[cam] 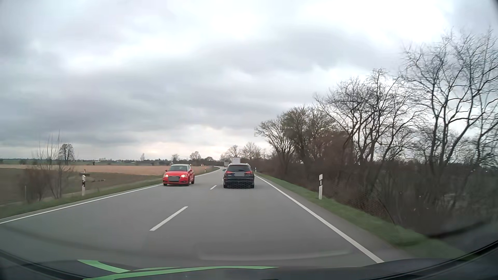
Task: Follow the waypoints while adhering to traffic rules and regulations
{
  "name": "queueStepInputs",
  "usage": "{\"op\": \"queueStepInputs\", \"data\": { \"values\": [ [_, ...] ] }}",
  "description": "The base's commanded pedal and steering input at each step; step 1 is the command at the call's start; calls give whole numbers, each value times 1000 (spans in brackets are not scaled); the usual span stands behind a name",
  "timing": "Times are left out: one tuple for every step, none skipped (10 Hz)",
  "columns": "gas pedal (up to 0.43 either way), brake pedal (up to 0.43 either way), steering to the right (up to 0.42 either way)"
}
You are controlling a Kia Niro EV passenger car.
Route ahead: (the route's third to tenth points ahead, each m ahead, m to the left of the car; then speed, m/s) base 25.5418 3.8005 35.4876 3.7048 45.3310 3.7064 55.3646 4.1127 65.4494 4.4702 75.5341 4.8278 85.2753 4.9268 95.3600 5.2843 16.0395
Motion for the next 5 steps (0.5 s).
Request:
{"op": "queueStepInputs", "data": {
  "values": [
    [0,0,-4],
    [0,0,-4],
    [0,0,-4],
    [0,0,-4],
    [0,0,-4]
  ]
}}
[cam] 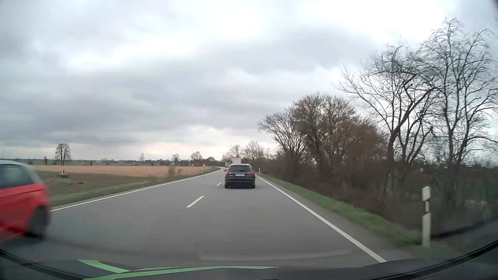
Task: Follow the waypoints while adhering to traffic rules and regulations
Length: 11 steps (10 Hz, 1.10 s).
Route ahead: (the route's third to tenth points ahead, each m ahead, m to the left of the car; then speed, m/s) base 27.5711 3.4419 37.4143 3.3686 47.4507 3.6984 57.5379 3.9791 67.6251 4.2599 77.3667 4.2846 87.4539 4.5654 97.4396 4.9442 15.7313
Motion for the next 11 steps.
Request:
{"op": "queueStepInputs", "data": {
  "values": [
    [0,0,-4],
    [8,0,-4],
    [20,0,-4],
    [28,0,-3],
    [47,0,-2],
    [87,0,-1],
    [98,0,0],
    [110,0,0],
    [118,0,0],
    [118,0,0],
    [130,0,-1]
  ]
}}
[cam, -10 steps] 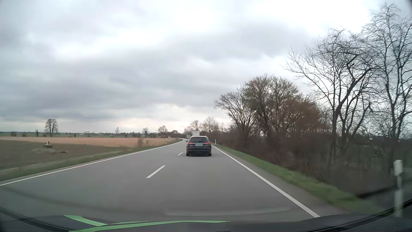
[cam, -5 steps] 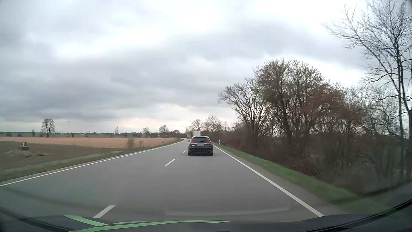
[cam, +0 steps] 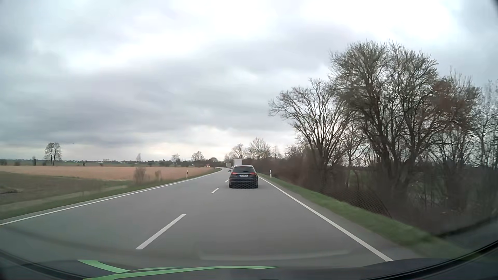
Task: Follow the waypoints while adhering to traffic rules and regulations
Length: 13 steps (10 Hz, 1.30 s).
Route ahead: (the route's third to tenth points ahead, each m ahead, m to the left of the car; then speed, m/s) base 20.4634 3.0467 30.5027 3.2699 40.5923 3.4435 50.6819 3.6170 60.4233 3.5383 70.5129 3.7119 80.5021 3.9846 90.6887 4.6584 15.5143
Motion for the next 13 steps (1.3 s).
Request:
{"op": "queueStepInputs", "data": {
  "values": [
    [130,0,0],
    [130,0,0],
    [130,0,0],
    [130,0,-1],
    [138,0,0],
    [138,0,0],
    [150,0,0],
    [157,0,0],
    [157,0,0],
    [157,0,0],
    [169,0,0],
    [169,0,-1],
    [169,0,0]
  ]
}}
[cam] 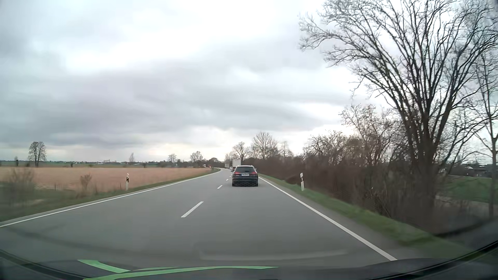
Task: Follow the waypoints while adhering to traffic rules and regulations
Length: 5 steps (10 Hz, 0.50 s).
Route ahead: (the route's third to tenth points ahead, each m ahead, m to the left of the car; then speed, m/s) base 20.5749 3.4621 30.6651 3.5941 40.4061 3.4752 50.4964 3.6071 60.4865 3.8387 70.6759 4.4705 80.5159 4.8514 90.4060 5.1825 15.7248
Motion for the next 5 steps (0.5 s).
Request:
{"op": "queueStepInputs", "data": {
  "values": [
    [169,0,0],
    [169,0,0],
    [169,0,-1],
    [169,0,-1],
    [177,0,-1]
  ]
}}
